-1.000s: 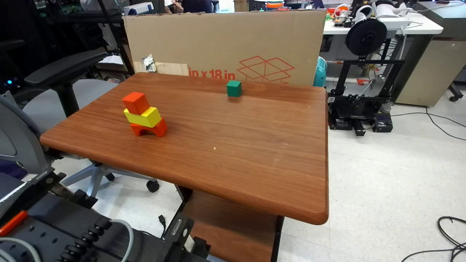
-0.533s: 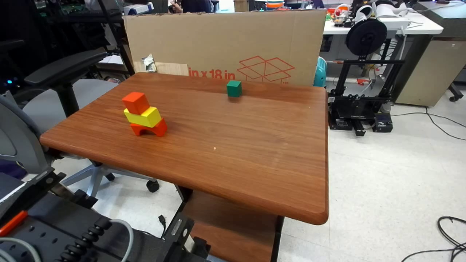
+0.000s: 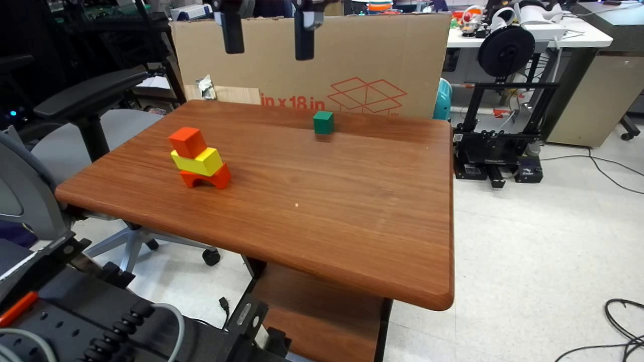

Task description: Put the green block on top of the other blocks

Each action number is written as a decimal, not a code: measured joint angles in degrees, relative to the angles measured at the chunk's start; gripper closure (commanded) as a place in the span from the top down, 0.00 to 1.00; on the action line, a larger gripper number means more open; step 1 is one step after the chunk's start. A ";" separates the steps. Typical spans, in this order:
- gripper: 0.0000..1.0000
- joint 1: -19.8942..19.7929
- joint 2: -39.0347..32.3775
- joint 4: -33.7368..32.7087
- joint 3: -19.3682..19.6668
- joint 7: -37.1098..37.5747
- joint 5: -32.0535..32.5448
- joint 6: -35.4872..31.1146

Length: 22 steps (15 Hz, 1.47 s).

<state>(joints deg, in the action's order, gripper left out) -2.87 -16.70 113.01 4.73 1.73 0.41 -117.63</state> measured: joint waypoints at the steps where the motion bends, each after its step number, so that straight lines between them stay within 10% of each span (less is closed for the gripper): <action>1: 1.00 0.05 -1.63 -1.35 0.00 0.57 0.69 -1.63; 22: 1.00 0.91 -28.04 -27.06 -2.49 0.20 2.38 -8.15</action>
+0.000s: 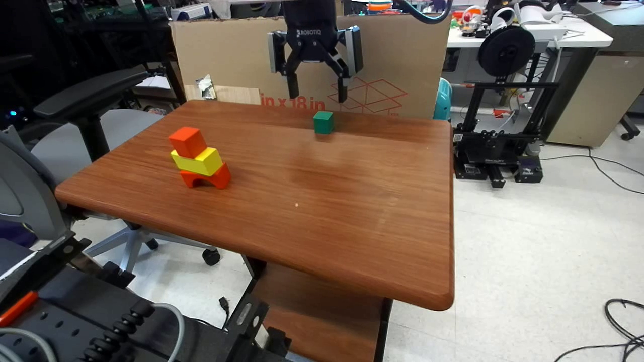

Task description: Put the green block on top of the other blocks

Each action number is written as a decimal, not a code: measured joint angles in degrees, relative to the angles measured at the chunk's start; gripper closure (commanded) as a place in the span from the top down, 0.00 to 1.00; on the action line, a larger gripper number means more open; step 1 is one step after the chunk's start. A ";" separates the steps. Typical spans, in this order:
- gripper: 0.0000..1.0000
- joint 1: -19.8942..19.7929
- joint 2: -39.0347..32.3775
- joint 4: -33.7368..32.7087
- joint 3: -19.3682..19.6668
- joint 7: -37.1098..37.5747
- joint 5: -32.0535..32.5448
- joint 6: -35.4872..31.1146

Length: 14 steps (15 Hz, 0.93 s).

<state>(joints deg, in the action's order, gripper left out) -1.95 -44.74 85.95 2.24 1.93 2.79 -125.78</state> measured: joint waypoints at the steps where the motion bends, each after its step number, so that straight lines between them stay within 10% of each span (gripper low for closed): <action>1: 1.00 0.00 -0.73 -0.89 0.03 -0.04 0.00 0.64; 9: 1.00 0.26 -5.29 -6.86 0.05 -0.54 0.04 5.19; 10: 0.75 0.31 -5.68 -7.41 0.05 -0.57 0.04 5.53; 14: 0.50 0.46 -7.17 -9.73 -0.01 -1.13 0.04 6.64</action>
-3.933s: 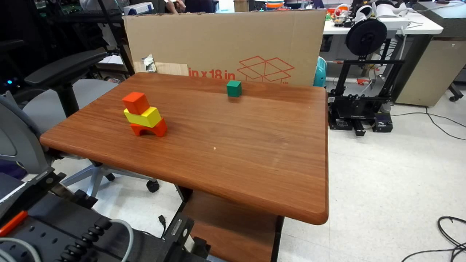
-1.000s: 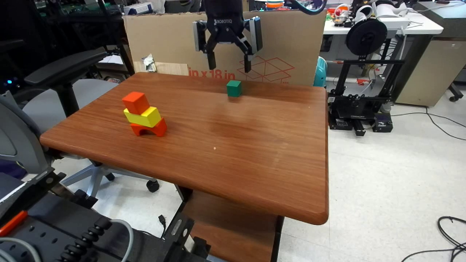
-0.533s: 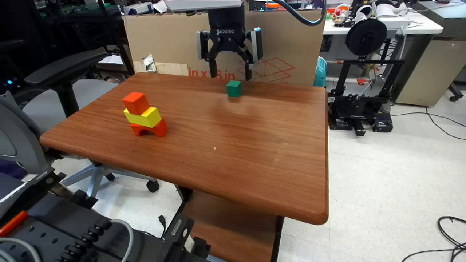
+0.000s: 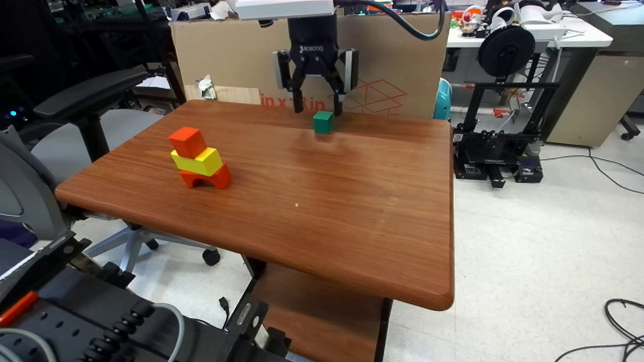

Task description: Put the green block on top of the other blocks

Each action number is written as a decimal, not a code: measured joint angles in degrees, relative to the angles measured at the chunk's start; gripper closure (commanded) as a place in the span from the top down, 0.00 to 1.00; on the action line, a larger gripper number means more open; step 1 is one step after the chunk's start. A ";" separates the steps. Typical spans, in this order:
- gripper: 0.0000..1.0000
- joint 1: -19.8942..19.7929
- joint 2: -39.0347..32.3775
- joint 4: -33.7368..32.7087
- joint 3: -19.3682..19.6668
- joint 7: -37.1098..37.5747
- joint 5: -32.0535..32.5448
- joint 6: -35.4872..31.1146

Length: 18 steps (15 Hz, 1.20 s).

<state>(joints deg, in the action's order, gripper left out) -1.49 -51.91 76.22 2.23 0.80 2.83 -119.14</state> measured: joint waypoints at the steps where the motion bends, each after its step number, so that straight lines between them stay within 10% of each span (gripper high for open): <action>1: 0.42 0.05 -0.27 -0.51 -0.01 -0.21 0.00 0.30; 6: 0.08 0.12 -1.69 -2.53 -0.01 -0.71 0.00 1.32; 18: 0.08 0.59 7.68 4.58 -1.24 -0.27 -0.21 3.46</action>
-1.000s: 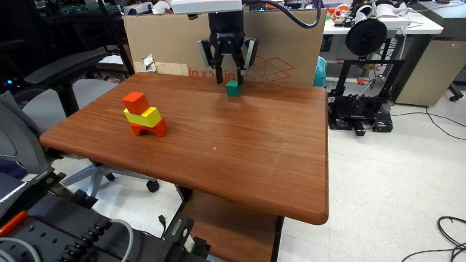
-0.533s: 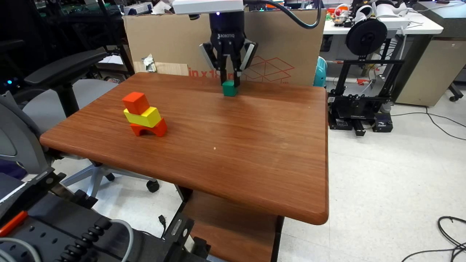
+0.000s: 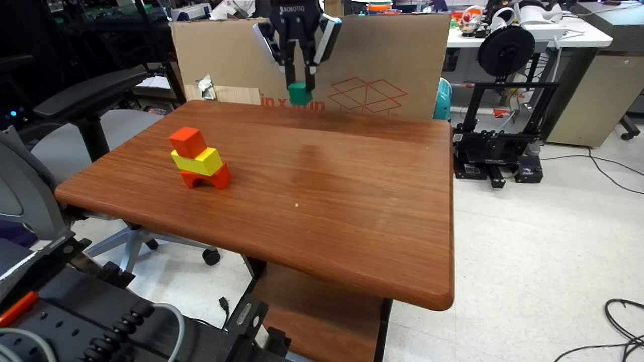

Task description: Put the green block on top of the other blocks

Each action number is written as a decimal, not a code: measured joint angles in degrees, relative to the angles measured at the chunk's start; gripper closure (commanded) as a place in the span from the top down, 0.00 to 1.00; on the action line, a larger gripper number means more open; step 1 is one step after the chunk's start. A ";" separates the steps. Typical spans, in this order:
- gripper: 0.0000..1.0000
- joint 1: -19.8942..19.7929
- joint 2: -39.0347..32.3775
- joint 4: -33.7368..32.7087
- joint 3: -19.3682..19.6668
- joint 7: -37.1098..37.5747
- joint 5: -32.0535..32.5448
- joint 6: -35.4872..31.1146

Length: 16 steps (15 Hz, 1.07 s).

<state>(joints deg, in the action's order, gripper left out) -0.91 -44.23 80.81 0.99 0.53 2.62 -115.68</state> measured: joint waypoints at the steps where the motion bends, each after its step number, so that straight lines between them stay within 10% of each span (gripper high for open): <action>1: 0.08 0.18 2.45 2.40 -0.18 0.06 -0.02 0.39; 16: 0.08 5.24 29.04 33.00 -4.27 6.94 -3.81 4.22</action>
<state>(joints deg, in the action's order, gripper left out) 4.33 -15.19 113.81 -3.28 7.47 -1.19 -111.46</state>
